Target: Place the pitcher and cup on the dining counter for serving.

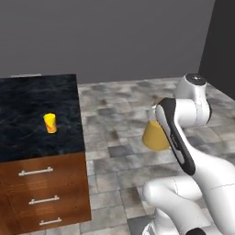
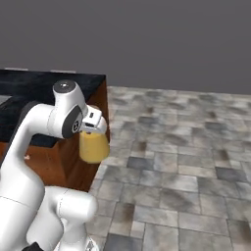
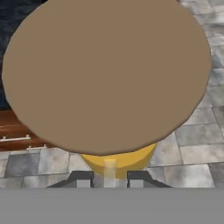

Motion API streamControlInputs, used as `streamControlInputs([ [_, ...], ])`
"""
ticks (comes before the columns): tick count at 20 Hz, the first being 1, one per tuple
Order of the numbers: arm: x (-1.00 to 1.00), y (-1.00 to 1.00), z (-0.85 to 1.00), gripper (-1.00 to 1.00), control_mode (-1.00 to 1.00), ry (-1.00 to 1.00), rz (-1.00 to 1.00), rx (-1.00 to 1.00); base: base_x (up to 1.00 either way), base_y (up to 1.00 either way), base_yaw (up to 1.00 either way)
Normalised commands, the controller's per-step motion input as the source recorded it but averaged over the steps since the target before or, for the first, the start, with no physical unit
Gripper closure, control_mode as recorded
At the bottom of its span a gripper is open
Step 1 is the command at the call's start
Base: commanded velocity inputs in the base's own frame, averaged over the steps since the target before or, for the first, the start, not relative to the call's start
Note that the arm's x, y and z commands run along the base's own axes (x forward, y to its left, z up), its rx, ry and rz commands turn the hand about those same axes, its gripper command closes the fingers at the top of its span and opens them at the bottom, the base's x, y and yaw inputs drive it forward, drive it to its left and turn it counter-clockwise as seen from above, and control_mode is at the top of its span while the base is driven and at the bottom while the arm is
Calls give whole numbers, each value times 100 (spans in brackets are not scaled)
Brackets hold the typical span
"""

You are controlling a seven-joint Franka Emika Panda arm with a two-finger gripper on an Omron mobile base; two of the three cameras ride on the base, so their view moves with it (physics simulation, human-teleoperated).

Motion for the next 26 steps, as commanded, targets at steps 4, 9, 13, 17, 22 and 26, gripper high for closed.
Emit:
streamControlInputs([
  [4, 0, 0, 0, 100, 100, 0, 0, 0, 70, -50, 0],
  [9, 0, 0, 0, 100, 100, 0, 0, 0, 97, -19, 0],
  [13, 0, 0, 0, 100, 100, 0, 0, 0, 100, -5, 3],
  [17, 0, 0, 0, 100, 100, 0, 0, 0, 100, -3, 6],
  [22, 0, 0, 0, 100, 100, 0, 0, 0, 100, 0, 13],
  [26, 0, 0, 0, 100, 100, 0, 0, 0, 100, -7, 25],
])
